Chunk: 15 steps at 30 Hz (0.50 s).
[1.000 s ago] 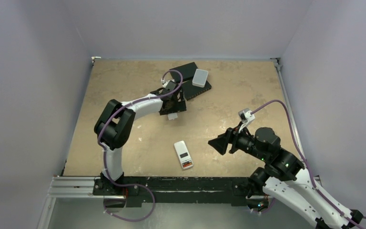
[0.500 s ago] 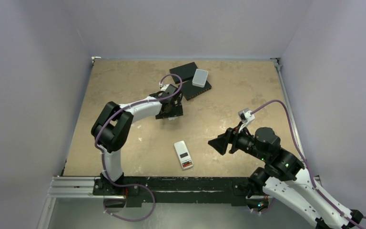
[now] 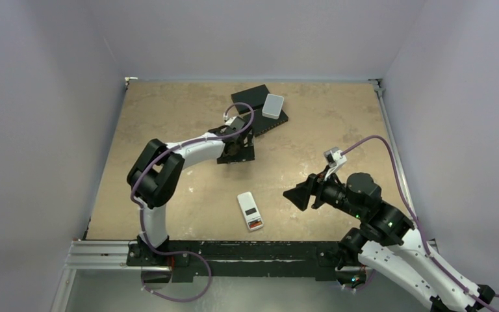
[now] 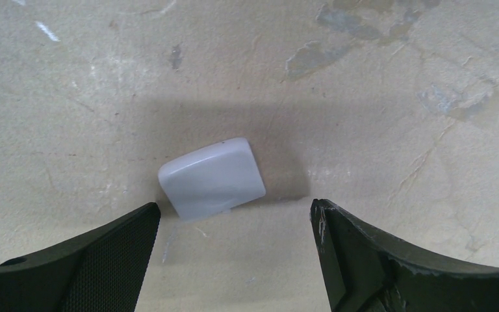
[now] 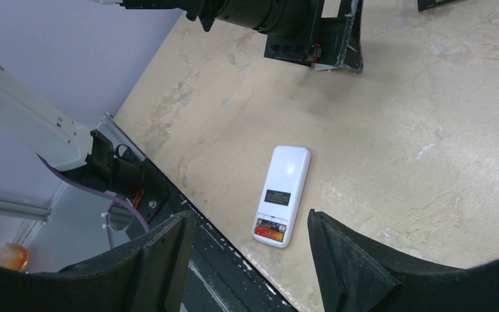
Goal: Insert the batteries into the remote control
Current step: Move the battery cover to the center of the board.
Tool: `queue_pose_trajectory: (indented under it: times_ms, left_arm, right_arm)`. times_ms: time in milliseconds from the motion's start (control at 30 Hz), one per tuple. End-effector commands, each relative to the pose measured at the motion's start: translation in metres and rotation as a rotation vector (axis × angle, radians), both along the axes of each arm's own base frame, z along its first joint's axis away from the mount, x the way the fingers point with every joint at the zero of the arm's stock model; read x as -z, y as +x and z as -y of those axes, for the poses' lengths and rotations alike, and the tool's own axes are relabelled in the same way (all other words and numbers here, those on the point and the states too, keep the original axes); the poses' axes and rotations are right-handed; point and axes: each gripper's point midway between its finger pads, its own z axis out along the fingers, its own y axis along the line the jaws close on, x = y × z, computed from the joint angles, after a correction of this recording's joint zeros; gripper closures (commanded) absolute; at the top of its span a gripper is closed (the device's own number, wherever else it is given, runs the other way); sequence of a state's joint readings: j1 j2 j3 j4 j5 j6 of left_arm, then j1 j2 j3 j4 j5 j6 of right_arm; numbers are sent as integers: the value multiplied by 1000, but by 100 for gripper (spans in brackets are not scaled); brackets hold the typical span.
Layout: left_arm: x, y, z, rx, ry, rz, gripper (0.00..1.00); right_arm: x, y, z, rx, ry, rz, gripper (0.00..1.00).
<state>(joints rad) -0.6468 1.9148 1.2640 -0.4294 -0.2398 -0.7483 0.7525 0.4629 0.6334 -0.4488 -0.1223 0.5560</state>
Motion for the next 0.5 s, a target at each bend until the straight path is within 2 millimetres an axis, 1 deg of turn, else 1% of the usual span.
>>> queue_pose_trajectory:
  times_ms: [0, 233, 367, 467]
  left_arm:
    - [8, 2, 18, 36, -37, -36, 13]
    - [7, 20, 20, 49, 24, -19, 13]
    - [10, 27, 22, 62, 47, -16, 14]
    - [16, 30, 25, 85, 57, -26, 15]
  right_arm:
    - [-9, 1, -1, -7, 19, 43, 27]
    - [-8, 0, -1, -11, 16, 39, 27]
    - [-9, 0, -1, -11, 19, 42, 27]
    - [-8, 0, -1, -14, 18, 41, 27]
